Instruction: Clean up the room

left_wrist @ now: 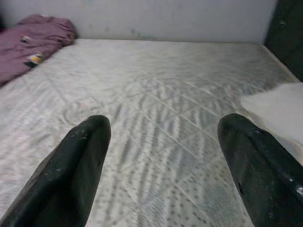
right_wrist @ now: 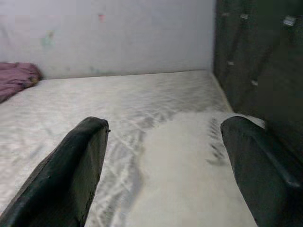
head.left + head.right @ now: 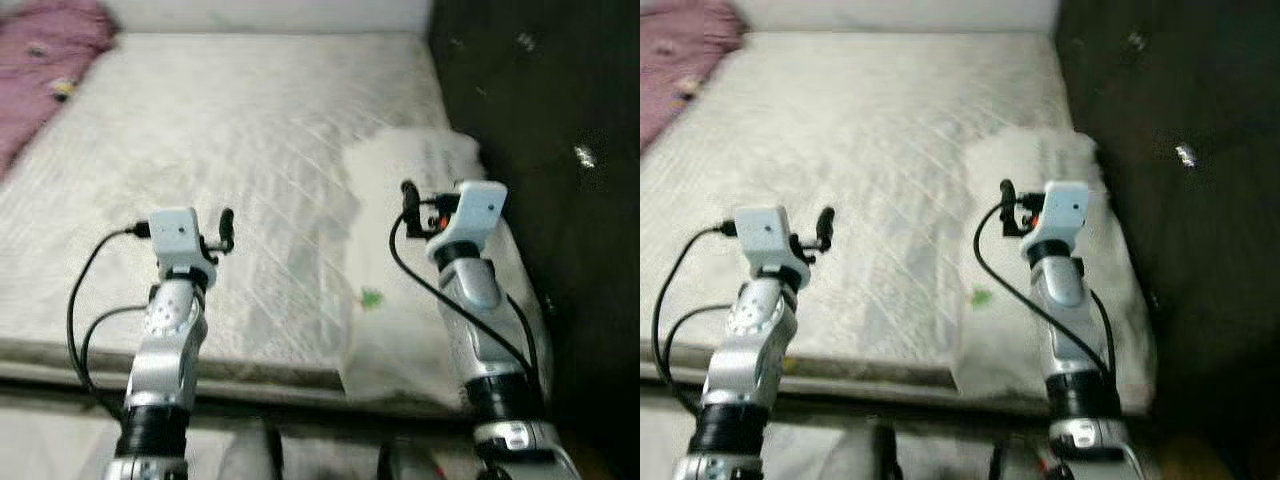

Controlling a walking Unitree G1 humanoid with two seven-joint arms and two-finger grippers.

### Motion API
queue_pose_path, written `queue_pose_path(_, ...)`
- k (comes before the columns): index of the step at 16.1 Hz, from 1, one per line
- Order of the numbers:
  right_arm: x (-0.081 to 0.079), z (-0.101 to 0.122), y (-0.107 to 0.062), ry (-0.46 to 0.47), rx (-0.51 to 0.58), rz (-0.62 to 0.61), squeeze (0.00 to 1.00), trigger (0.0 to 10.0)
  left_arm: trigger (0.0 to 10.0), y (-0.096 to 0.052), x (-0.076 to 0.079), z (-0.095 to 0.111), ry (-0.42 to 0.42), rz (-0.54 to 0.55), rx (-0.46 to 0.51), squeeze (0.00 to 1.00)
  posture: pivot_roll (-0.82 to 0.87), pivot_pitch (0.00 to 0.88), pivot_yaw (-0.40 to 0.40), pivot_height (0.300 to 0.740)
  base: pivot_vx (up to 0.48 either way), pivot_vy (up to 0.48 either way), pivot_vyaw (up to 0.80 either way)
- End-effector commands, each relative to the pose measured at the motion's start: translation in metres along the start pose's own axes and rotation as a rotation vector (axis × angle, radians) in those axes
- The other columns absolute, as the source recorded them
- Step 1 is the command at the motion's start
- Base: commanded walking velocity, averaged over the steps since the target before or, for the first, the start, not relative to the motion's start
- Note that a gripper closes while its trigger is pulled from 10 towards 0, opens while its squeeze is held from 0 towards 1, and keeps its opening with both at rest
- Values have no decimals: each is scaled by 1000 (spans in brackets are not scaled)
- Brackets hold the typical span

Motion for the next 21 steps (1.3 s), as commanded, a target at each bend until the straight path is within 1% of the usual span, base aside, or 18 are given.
queue_pose_path(1,3,-1,-5,2,-7,-3,0,10000,10000,-3,-3,-1,19,7,-11,0,-72,0,52,740,0,0,0)
queue_pose_path(3,8,-9,-12,0,-40,-14,0,10000,10000,-4,0,-4,9,-3,-22,0,-78,0,43,740,0,0,0)
queue_pose_path(5,7,-10,-15,-4,-47,-6,0,10000,10000,-6,1,-5,-3,-2,-26,0,-77,0,33,740,0,0,0)
queue_pose_path(7,6,-11,-15,1,-54,2,0,10000,10000,-8,-2,-7,-6,5,-30,0,-74,0,29,740,0,0,-453)
queue_pose_path(9,13,-14,-18,3,-67,-30,0,10000,10000,-12,-6,-12,-8,18,-44,0,-75,0,31,740,0,0,-456)
queue_pose_path(11,20,-22,-25,13,-101,-66,0,10000,10000,-14,-7,-14,-18,21,-54,0,-77,0,32,740,0,0,-206)
queue_pose_path(12,22,-22,-26,26,-102,-71,1000,10000,10000,-14,-4,-15,-21,12,-58,0,-83,0,34,740,0,0,0)
queue_pose_path(14,22,-21,-26,22,-97,-68,1000,10000,10000,-12,-1,-15,-23,5,-58,0,-85,0,35,740,0,0,0)
queue_pose_path(15,21,-20,-25,16,-100,-69,792,10000,10000,-12,1,-14,-25,0,-56,0,-85,0,35,740,0,0,0)
queue_pose_path(16,21,-20,-24,9,-104,-71,0,10000,10000,-10,3,-13,-29,-6,-53,0,-90,0,34,740,0,0,0)
queue_pose_path(19,20,-19,-21,7,-98,-59,0,10000,10000,-8,7,-11,-34,-14,-47,0,-89,0,28,740,0,358,0)
queue_pose_path(21,18,-16,-17,5,-92,-56,0,10000,10000,-6,6,-10,-39,-3,-42,0,-89,0,30,740,0,480,0)
Point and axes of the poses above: a point about 5 cm out from each wrist's last joint towards the gripper, its own y axis pointing out of the wrist towards the gripper, its own z axis along the axis of the wrist's last joint, x = y × z, the point moved 5 cm from there along y, pointing out of the wrist towards the gripper, and after that the axes turned 4 degrees about -y, right-handed, at the moved point
